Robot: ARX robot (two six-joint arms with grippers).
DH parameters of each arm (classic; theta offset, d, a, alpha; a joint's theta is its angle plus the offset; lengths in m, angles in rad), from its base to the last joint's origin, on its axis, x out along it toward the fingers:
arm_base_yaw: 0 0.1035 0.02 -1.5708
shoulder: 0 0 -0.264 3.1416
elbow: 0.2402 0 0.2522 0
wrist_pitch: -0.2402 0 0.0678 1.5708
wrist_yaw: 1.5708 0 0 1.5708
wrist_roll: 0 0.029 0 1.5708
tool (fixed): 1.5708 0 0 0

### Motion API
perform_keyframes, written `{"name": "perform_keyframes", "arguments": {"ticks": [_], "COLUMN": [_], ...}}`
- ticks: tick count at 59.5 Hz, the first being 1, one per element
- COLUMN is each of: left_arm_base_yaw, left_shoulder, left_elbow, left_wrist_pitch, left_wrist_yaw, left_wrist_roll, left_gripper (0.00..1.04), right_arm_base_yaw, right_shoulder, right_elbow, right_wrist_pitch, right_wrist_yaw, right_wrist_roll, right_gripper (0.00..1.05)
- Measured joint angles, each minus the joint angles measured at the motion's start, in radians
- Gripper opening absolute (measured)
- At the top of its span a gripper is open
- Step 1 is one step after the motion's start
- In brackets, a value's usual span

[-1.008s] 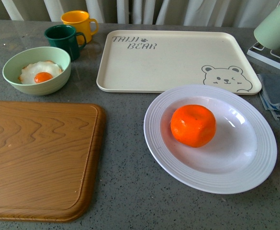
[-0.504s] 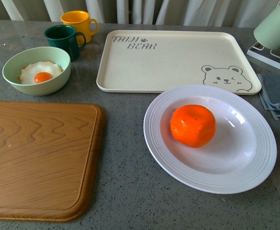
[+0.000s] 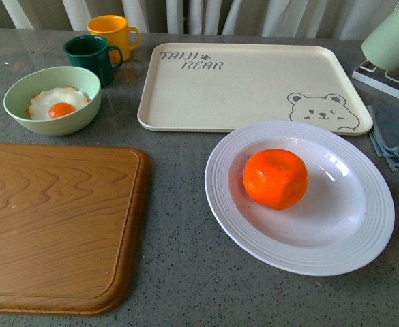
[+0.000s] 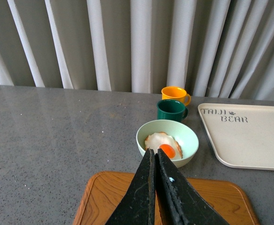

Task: Place orange and plate with both arms

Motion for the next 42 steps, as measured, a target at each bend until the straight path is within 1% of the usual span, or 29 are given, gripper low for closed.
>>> {"name": "perform_keyframes", "arguments": {"ticks": [4,17,19,20,26,35,37,38,39,40,41,42], "left_arm_base_yaw": [0.0,0.0,0.0,0.0,0.0,0.0,0.0,0.0,0.0,0.0,0.0,0.0], "left_shoulder": [-0.048,-0.055,-0.055,-0.055,-0.055,-0.055,-0.055,-0.055,-0.055,-0.055,-0.055,-0.055], "left_elbow": [0.0,0.0,0.0,0.0,0.0,0.0,0.0,0.0,0.0,0.0,0.0,0.0], "left_wrist_pitch": [-0.031,-0.037,-0.037,-0.037,-0.037,-0.037,-0.037,-0.037,-0.037,-0.037,-0.037,-0.037], "left_wrist_yaw": [0.001,0.0,0.0,0.0,0.0,0.0,0.0,0.0,0.0,0.0,0.0,0.001], "left_wrist_roll": [0.0,0.0,0.0,0.0,0.0,0.0,0.0,0.0,0.0,0.0,0.0,0.0], "left_gripper": [0.02,0.02,0.05,0.1,0.26,0.67,0.72,0.75,0.79,0.81,0.86,0.9], "right_arm_base_yaw": [0.0,0.0,0.0,0.0,0.0,-0.001,-0.012,-0.017,-0.021,-0.023,-0.026,-0.026], "right_shoulder": [0.0,0.0,-0.001,0.0,-0.001,0.002,0.038,0.081,0.136,0.166,0.256,0.307], "right_elbow": [0.0,0.0,0.0,0.0,0.0,0.002,0.029,0.063,0.099,0.116,0.159,0.178], "right_wrist_pitch": [0.0,0.0,0.0,0.0,0.0,-0.002,-0.081,-0.171,-0.253,-0.291,-0.395,-0.449], "right_wrist_yaw": [0.0,0.0,0.0,0.0,0.0,0.0,-0.049,-0.088,-0.106,-0.117,-0.128,-0.129], "right_wrist_roll": [0.0,0.0,0.0,0.0,0.0,0.0,0.022,0.037,0.057,0.065,0.096,0.113], "right_gripper": [0.96,0.96,0.96,0.96,0.96,0.96,0.96,0.96,0.96,0.96,0.96,0.96]}}
